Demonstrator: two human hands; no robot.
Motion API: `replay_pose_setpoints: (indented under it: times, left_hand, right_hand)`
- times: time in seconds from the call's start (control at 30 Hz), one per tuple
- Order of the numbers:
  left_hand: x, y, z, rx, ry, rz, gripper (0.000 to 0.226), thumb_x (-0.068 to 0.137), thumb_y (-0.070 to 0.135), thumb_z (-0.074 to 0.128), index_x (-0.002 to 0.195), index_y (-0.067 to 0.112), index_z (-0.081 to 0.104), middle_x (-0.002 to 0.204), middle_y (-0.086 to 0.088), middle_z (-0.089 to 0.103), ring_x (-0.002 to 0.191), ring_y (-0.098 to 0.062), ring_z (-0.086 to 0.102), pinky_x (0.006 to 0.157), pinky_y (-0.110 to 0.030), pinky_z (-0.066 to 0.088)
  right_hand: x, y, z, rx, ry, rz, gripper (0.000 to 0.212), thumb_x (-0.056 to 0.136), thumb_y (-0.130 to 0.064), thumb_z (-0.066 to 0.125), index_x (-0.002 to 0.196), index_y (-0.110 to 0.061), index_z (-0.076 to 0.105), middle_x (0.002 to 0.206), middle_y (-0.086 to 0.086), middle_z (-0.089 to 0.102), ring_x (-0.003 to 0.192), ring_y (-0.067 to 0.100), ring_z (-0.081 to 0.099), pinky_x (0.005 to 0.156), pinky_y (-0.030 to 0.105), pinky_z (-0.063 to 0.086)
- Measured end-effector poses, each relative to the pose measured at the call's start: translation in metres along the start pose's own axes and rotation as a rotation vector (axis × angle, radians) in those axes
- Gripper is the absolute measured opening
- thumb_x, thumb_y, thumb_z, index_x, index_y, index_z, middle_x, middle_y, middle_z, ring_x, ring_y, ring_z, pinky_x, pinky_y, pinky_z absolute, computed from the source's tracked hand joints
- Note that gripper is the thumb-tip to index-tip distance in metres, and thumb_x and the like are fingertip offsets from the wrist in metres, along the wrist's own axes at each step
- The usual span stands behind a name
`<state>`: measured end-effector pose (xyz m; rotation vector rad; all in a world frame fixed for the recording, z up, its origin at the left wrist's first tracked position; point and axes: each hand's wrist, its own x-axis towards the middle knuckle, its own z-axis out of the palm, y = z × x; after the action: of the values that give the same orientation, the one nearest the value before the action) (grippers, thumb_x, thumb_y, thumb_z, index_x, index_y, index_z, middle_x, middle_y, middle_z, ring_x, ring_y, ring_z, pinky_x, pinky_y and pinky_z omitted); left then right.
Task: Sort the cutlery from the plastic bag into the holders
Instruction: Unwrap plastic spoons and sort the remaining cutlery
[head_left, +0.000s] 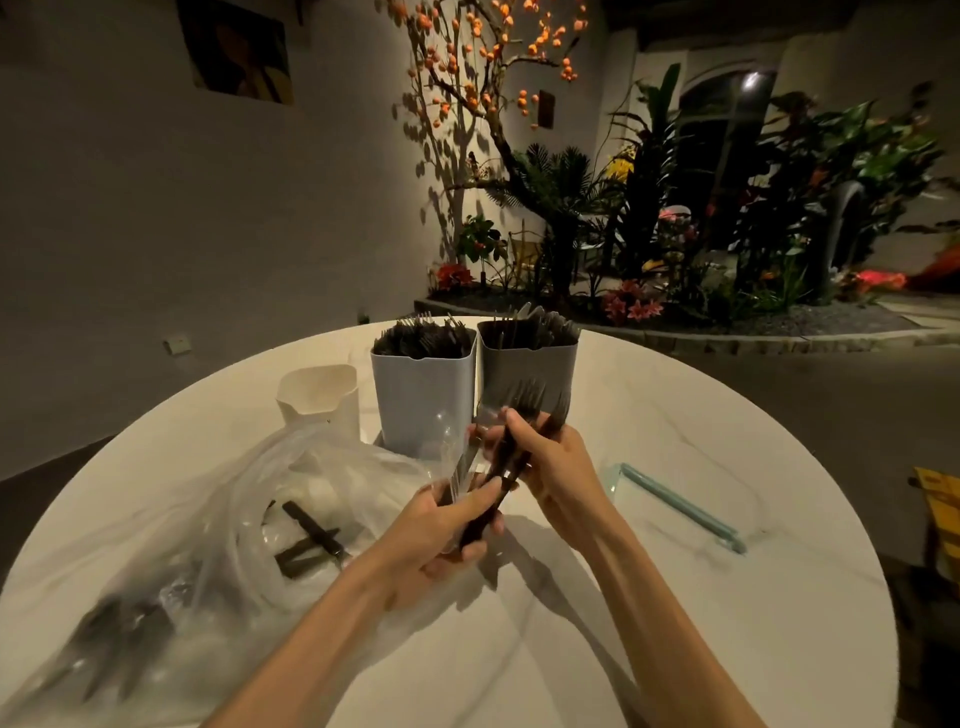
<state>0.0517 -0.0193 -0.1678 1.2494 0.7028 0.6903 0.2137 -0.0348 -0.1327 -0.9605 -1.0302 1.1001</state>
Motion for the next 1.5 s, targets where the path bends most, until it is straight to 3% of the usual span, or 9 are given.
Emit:
replay_pose_setpoints:
  times: [0.17,0.27,0.37,0.6,0.73,0.83,1.03,1.3,1.5]
  left_hand:
    - [0.006,-0.01,-0.001,-0.091,0.065,0.035,0.033,0.094,0.025,0.067,0.109,-0.003,0.058,0.099,-0.026,0.071,0.053,-0.025,0.055,0.03,-0.019,0.026]
    - [0.007,-0.012,-0.001,-0.13,0.035,0.031,0.026,0.097,0.021,0.063,0.104,-0.004,0.058,0.109,-0.031,0.07,0.053,-0.027,0.062,0.049,-0.034,0.046]
    - [0.007,-0.012,-0.001,-0.171,0.117,0.023,0.021,0.095,0.019,0.065,0.102,0.0,0.06,0.108,-0.028,0.072,0.059,-0.019,0.046,0.036,-0.021,0.034]
    - [0.005,-0.011,-0.004,-0.112,0.207,0.039,0.02,0.092,0.019,0.068,0.1,0.002,0.063,0.092,-0.022,0.073,0.056,-0.021,0.058,0.031,-0.017,0.029]
    - [0.002,-0.01,-0.001,-0.137,0.203,-0.017,0.02,0.094,0.02,0.068,0.101,0.004,0.059,0.104,-0.024,0.074,0.059,-0.023,0.064,0.032,-0.017,0.025]
    - [-0.001,-0.009,-0.002,-0.094,0.139,-0.056,0.024,0.086,0.025,0.075,0.096,0.005,0.066,0.088,-0.018,0.069,0.055,-0.018,0.057,0.031,-0.016,0.023]
    - [-0.01,-0.005,0.004,0.068,-0.035,-0.172,0.029,0.085,0.023,0.079,0.104,0.006,0.065,0.075,-0.007,0.063,0.055,-0.013,0.051,0.04,-0.016,0.035]
    - [0.0,-0.011,-0.001,0.018,0.117,-0.116,0.015,0.09,0.015,0.073,0.097,0.004,0.067,0.068,-0.009,0.055,0.048,-0.011,0.046,0.029,-0.015,0.023]
    - [0.002,-0.009,-0.002,-0.129,0.227,-0.073,0.015,0.094,0.012,0.067,0.102,0.0,0.064,0.066,-0.009,0.052,0.044,-0.011,0.044,0.029,-0.015,0.019]
  right_hand:
    - [0.004,0.004,-0.007,0.123,0.01,0.057,0.027,0.104,-0.017,0.049,0.116,0.0,0.066,0.104,0.017,0.076,0.103,0.029,0.072,0.089,0.033,0.057]
    - [0.005,0.003,-0.009,0.185,-0.011,0.057,0.029,0.106,-0.015,0.044,0.119,0.002,0.064,0.109,0.019,0.075,0.108,0.028,0.071,0.089,0.031,0.057]
    - [0.006,0.001,-0.012,0.242,-0.02,0.065,0.032,0.107,-0.014,0.04,0.125,0.004,0.06,0.114,0.019,0.073,0.11,0.029,0.07,0.091,0.033,0.057]
    - [0.004,-0.004,-0.023,0.481,0.014,0.183,0.028,0.106,-0.001,0.035,0.129,0.006,0.049,0.117,0.025,0.07,0.106,0.04,0.07,0.09,0.047,0.058]
    - [0.006,-0.003,-0.023,0.515,0.168,0.124,0.027,0.108,-0.006,0.034,0.121,0.002,0.055,0.086,0.012,0.074,0.07,0.019,0.072,0.059,0.03,0.061]
    - [0.007,-0.003,-0.033,0.624,0.213,0.161,0.027,0.109,-0.018,0.034,0.116,-0.004,0.056,0.061,-0.002,0.04,0.042,0.004,0.031,0.035,0.015,0.028]
    - [-0.004,-0.002,-0.022,0.1,-0.004,0.159,0.047,0.088,-0.036,0.073,0.113,0.003,0.065,0.055,-0.007,0.03,0.043,0.005,0.024,0.038,0.016,0.024]
    - [0.004,-0.009,-0.045,0.208,0.474,-0.071,0.031,0.098,-0.028,0.064,0.105,0.002,0.068,0.05,-0.007,0.038,0.041,0.004,0.032,0.038,0.016,0.03]
    - [0.003,-0.01,-0.035,-0.13,0.562,-0.215,0.029,0.102,-0.041,0.054,0.095,-0.02,0.073,0.069,-0.007,0.049,0.07,0.01,0.043,0.067,0.029,0.038]
